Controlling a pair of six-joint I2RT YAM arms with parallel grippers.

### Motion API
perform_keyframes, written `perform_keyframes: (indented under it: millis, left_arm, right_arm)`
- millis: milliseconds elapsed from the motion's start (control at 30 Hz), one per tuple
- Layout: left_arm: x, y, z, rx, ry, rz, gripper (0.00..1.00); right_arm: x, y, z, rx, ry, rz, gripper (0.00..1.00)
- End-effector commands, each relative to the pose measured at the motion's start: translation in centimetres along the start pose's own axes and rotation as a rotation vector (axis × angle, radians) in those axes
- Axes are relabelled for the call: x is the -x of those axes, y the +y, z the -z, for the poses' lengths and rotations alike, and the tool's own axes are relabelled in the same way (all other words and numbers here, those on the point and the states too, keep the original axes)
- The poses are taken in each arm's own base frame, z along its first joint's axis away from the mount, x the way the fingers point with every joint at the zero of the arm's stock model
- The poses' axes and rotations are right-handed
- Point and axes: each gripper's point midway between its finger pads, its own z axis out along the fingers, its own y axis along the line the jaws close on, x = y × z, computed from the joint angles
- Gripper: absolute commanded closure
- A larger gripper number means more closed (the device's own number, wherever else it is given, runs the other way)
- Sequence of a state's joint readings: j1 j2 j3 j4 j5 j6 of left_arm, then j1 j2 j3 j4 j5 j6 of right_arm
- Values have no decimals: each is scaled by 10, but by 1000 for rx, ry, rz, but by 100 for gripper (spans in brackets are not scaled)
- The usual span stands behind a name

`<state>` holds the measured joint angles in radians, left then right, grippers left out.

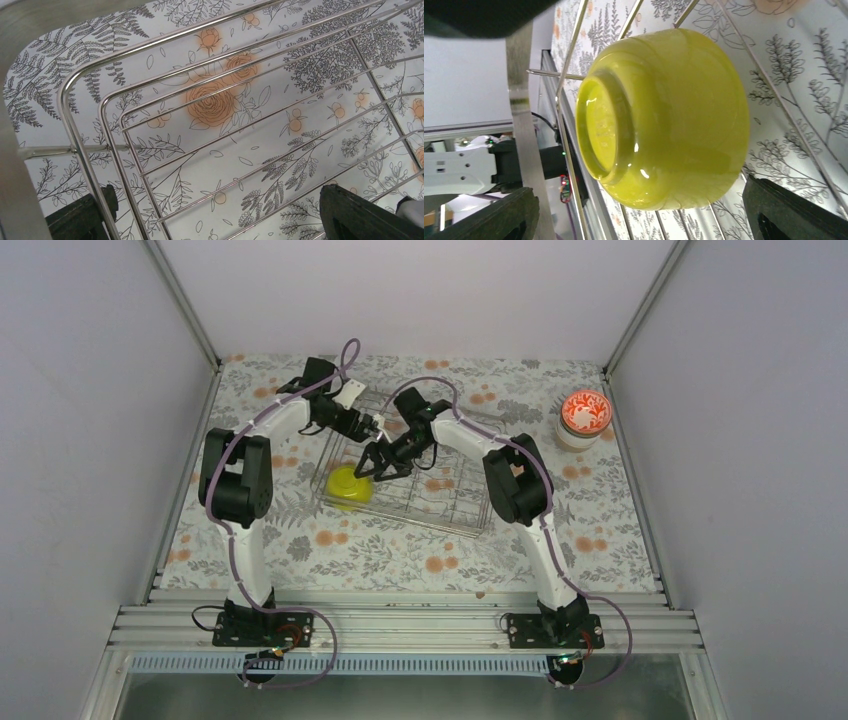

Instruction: Unload the bowls from the dish rack

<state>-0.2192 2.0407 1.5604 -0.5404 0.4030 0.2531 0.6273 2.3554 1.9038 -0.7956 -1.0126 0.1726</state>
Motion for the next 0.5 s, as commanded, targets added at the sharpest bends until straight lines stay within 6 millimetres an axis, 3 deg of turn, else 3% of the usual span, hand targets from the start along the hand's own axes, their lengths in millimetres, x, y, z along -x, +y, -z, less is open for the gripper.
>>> perform_keyframes:
  millis: [0,200,467]
  left_arm:
    - [8,-14,-10,-15,-12,-38,0]
    - [12,-13,-7,-7,-25,-43,0]
    - [21,-11,5,24,-56,-55,0]
  right_arm:
    - [9,50,0,4,-12,242,0]
    - [-4,32,-23,-90,30,306,0]
    - [-18,43,-33,-96,23,351,0]
